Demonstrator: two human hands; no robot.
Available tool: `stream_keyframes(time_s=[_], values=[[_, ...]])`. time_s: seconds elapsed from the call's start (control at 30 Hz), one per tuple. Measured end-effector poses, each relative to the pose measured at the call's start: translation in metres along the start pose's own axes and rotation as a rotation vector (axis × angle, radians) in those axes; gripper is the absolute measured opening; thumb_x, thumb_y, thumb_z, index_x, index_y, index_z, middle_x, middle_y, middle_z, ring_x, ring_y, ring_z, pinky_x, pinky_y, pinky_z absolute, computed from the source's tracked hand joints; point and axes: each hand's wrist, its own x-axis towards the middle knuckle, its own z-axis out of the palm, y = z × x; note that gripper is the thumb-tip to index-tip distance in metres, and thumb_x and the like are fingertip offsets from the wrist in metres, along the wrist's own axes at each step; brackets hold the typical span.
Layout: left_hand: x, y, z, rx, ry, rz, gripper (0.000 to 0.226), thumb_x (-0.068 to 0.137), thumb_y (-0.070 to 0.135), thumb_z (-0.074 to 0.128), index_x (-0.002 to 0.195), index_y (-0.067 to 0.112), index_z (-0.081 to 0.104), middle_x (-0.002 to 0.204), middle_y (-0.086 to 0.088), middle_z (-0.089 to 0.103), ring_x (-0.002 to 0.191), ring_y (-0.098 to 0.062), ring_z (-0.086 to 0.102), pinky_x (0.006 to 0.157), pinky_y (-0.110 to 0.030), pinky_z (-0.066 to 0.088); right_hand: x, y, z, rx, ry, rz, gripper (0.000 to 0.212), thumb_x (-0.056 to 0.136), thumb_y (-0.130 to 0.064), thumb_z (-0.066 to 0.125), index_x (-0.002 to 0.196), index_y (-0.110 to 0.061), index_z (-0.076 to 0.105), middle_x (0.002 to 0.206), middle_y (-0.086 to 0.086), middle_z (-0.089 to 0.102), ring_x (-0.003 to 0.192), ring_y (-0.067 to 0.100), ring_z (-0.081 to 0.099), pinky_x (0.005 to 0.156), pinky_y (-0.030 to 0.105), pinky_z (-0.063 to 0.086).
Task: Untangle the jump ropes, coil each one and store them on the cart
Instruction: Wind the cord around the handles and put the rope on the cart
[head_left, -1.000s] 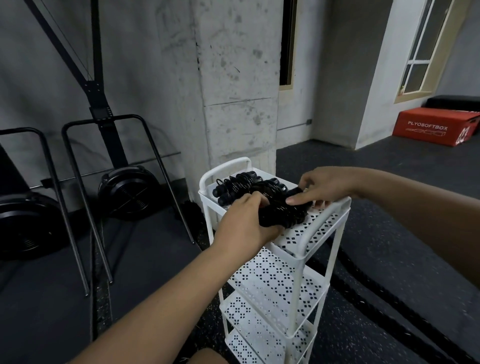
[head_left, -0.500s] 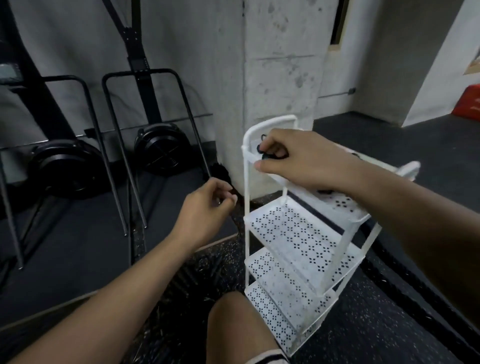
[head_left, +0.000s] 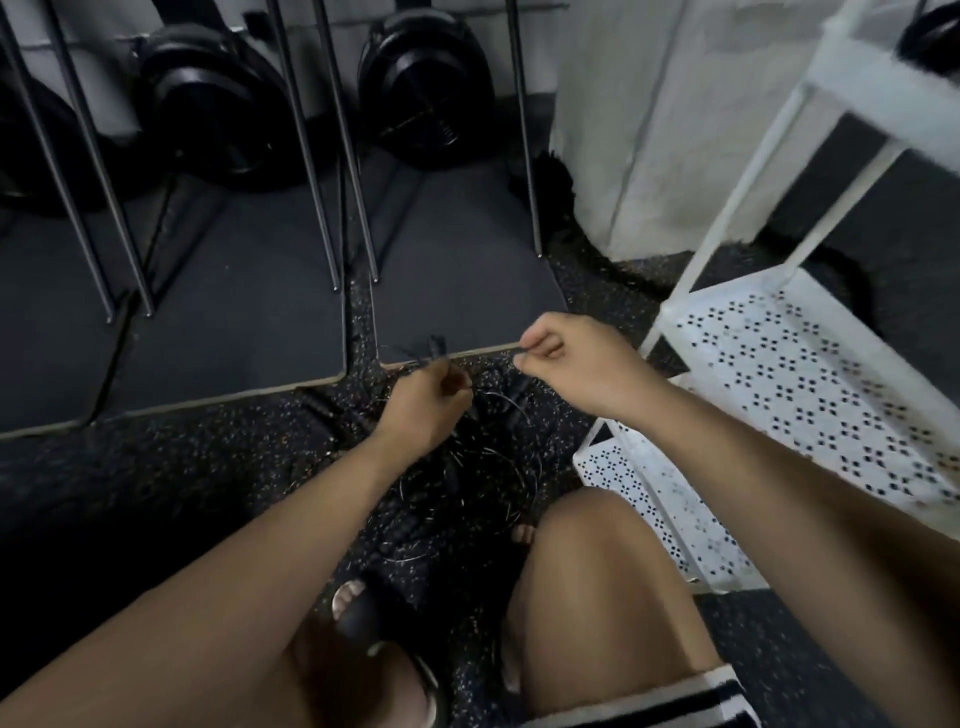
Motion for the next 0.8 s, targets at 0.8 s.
stream_keyframes(time_s=[0.8], values=[[0.189, -0.244, 0.183, 0.066, -0.194, -0.256, 0.014, 0.096, 0.019, 0.063, 0.108, 0.02, 0.07, 0.109, 0.001, 0.071, 0.102, -0.021, 0.068, 0.09, -0.037, 0.058, 0.272, 0.25, 0.312, -0.043, -0.238, 0.374, 0.032, 0.107, -0.034, 0.057, 0.133, -0.016, 0.063, 0.123, 0.008, 0.071, 0.102, 0.025, 0.066, 0.08, 0.027, 0.045]])
